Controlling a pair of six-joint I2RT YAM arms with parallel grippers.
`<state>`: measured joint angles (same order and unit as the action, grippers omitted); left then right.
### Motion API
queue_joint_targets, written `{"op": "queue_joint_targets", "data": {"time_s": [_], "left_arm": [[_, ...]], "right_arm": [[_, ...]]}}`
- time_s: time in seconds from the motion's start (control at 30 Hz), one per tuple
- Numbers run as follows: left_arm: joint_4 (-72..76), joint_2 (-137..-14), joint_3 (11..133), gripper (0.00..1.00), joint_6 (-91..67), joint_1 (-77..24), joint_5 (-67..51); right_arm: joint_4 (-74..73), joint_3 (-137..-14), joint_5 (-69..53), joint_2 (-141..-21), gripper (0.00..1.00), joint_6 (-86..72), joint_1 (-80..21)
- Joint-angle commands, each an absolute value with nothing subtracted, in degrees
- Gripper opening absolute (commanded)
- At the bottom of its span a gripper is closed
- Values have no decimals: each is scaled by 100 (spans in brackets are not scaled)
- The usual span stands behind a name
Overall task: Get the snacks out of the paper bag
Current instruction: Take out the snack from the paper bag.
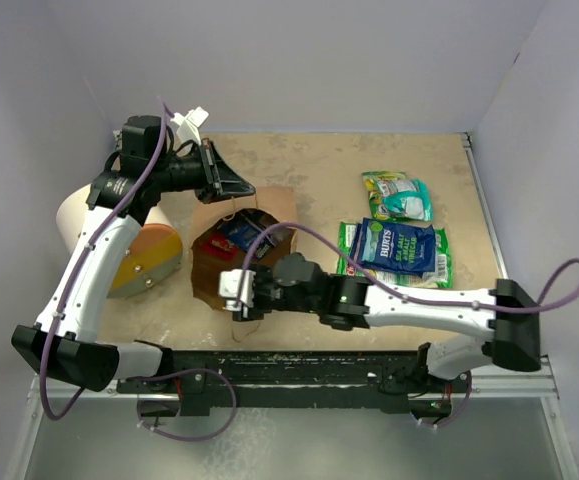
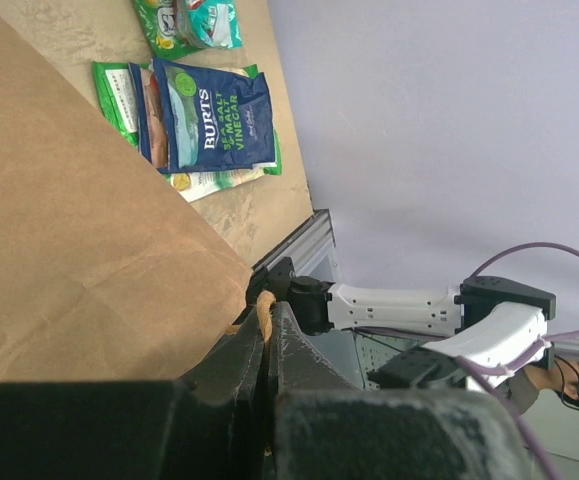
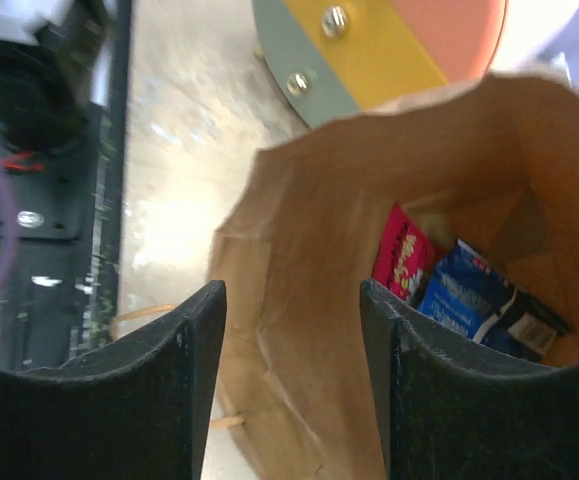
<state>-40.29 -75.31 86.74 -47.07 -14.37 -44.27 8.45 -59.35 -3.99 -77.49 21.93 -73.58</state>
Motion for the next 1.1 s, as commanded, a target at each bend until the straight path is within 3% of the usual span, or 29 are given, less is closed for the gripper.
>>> {"op": "queue_joint_targets", "data": {"time_s": [0.0,0.17,0.43,0.67,0.87,1.07], "left_arm": [[-3764,-7403,8773,0,-4811,-1406,-4417],[-3774,-7381,8754,0,-4825,-1412,-4448],[-3667,-7322,8529,0,-4830,-1406,-4538],[-3604,-7331,8499,0,-4836,-1411,-4565],[-3593,-7356,8508,0,-4859,-1408,-4613],[-3510,-7446,8550,0,-4951,-1408,-4707]], "right_arm": [[1392,-6454,867,-8492,56,2363,-7337],[1105,-6727,2035,-9093,54,2076,-7330],[335,-6140,3613,-8881,44,1684,-7166],[71,-5818,3382,-8465,45,1271,-7001],[1097,-6005,2136,-8866,60,1956,-7066],[2518,-6348,2822,-10000,74,1614,-7072]]}}
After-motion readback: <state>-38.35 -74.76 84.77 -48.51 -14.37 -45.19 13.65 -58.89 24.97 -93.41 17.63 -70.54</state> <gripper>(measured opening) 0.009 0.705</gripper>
